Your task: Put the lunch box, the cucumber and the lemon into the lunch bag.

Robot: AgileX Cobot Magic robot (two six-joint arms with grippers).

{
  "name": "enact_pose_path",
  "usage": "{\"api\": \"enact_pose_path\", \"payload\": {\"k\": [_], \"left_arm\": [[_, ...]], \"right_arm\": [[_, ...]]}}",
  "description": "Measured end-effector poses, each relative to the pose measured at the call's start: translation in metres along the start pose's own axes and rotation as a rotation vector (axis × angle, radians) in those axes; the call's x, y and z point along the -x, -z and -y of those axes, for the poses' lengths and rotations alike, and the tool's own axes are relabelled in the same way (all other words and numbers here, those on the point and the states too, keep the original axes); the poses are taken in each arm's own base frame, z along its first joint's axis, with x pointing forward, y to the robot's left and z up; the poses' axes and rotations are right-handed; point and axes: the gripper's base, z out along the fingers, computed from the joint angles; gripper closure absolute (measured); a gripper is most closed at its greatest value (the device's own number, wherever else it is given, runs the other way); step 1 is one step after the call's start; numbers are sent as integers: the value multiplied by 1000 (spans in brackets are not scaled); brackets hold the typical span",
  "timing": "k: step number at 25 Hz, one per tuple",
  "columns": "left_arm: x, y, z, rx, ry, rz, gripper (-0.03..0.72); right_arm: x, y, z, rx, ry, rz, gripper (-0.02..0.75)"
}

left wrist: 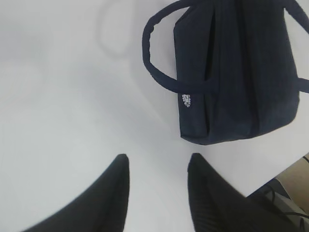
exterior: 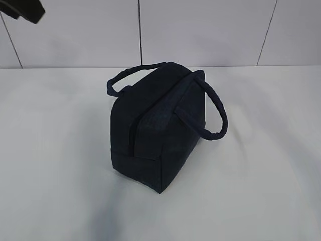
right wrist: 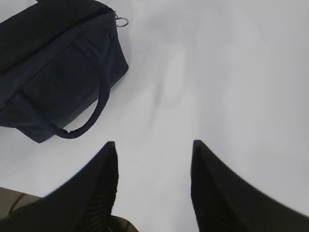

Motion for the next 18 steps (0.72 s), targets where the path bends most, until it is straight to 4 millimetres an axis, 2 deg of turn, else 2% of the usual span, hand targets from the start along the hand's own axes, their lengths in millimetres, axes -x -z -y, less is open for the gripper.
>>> {"api": "enact_pose_path", "payload": {"k": [5,12,15,18], "left_arm": [[-27,50,9,-6,-6,97,400],[-73,114,20,-8,-20,249,415],[-98,130,24,-7,-25,288,426],[-126,137,27,-6,-27,304,432]], "right_arm": [[-45,32,3,0,-2,50,358],[-115,62,5,0,-9,126,357],[-140,70,6,0,-12,164,357],[-163,73,6,2,-14,193,356]]}}
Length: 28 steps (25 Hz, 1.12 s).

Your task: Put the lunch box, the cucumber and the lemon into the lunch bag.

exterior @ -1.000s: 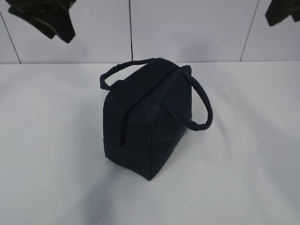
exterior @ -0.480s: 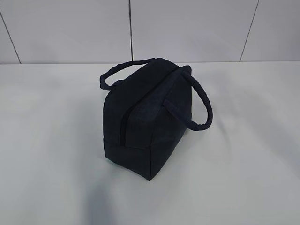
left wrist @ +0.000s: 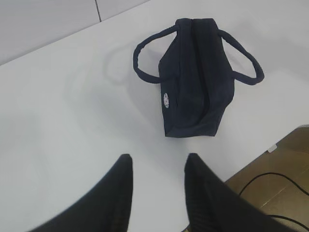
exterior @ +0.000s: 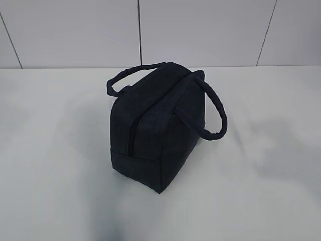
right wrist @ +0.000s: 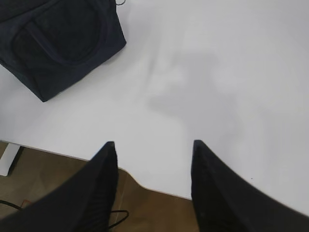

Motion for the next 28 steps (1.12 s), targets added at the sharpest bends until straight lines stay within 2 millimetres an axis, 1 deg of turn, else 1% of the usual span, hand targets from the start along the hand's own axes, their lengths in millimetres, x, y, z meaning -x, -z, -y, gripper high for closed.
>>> {"api": "enact_pose_path", "payload": {"k": [3,6,8,10,12,13,15,18,21,24,26,28], "left_arm": [[-32,14,4,1,-2,16,437],[-74,28,9,4,-7,60,440],[-100,32,11,6,-9,84,442],[-126,35,13,7,-12,111,443],[-150,32,15,8,-13,123,443],[-160,31,15,7,-14,140,443],[-177,24,17,-4,-9,148,444],[-196,11,18,-24,0,145,444],[-210,-3,18,-40,12,115,445],[-214,-14,18,-53,25,122,445],[-215,-20,18,-54,32,140,445],[-215,-21,17,-53,33,146,445]], "right_arm": [[-22,5,0,7,-4,27,356],[-43,8,0,10,-7,52,356],[-58,9,0,11,-9,73,356],[-73,10,0,12,-11,99,356],[-88,12,0,13,-14,134,356],[-95,13,0,13,-15,154,356],[-109,13,0,13,-17,184,356],[-124,6,1,2,-16,191,355],[-130,-8,2,-21,-7,145,355],[-137,-23,3,-43,3,91,355],[-138,-25,3,-50,6,85,355],[-136,-27,3,-53,9,101,355]]}}
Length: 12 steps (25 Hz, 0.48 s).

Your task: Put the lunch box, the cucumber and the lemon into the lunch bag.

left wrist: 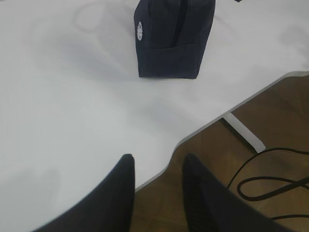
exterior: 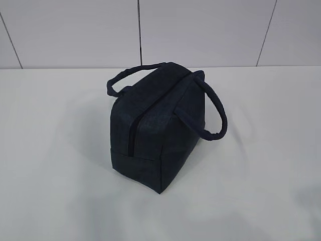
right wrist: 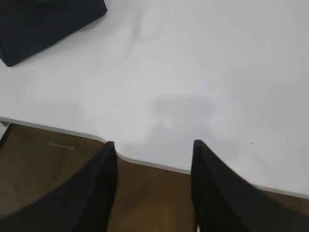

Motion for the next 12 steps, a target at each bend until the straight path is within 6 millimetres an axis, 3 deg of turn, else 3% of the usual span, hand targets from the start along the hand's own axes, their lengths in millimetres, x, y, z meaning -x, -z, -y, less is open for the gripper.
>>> {"api": "enact_pose_path", "payload": {"k": [12], "left_arm": [[0,0,-7,72,-37,-6,448]], "right_arm": [[3,-9,-1,3,-30,58,355]]}}
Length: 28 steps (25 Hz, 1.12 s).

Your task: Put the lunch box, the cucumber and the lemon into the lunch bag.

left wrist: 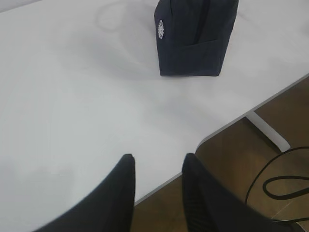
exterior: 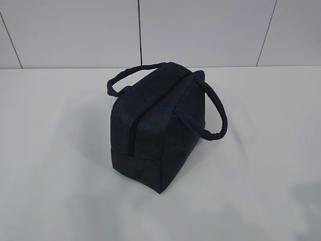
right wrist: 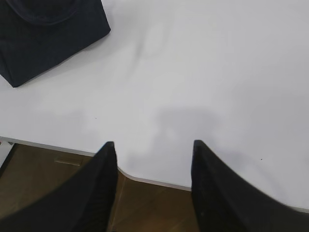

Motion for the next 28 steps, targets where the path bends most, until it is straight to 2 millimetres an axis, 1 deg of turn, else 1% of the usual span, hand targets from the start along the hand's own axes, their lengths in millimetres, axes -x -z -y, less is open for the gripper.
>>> {"api": "enact_pose_path", "payload": {"k": [7,14,17,28], "left_arm": [[0,0,-2,39,-2,0,449],[1,-1,-3,259,121,1,449],[-1,2,-1,335,154,30,449],[-2,2,0,405,191,37,449]], "right_arm": [[0,0,0,-15,-9,2,355],[0,1,-2,-115,-72,-2,354],[0,2,-2,-139,-86,-4,354],[0,2,-2,-136,-98,-2,354]]}}
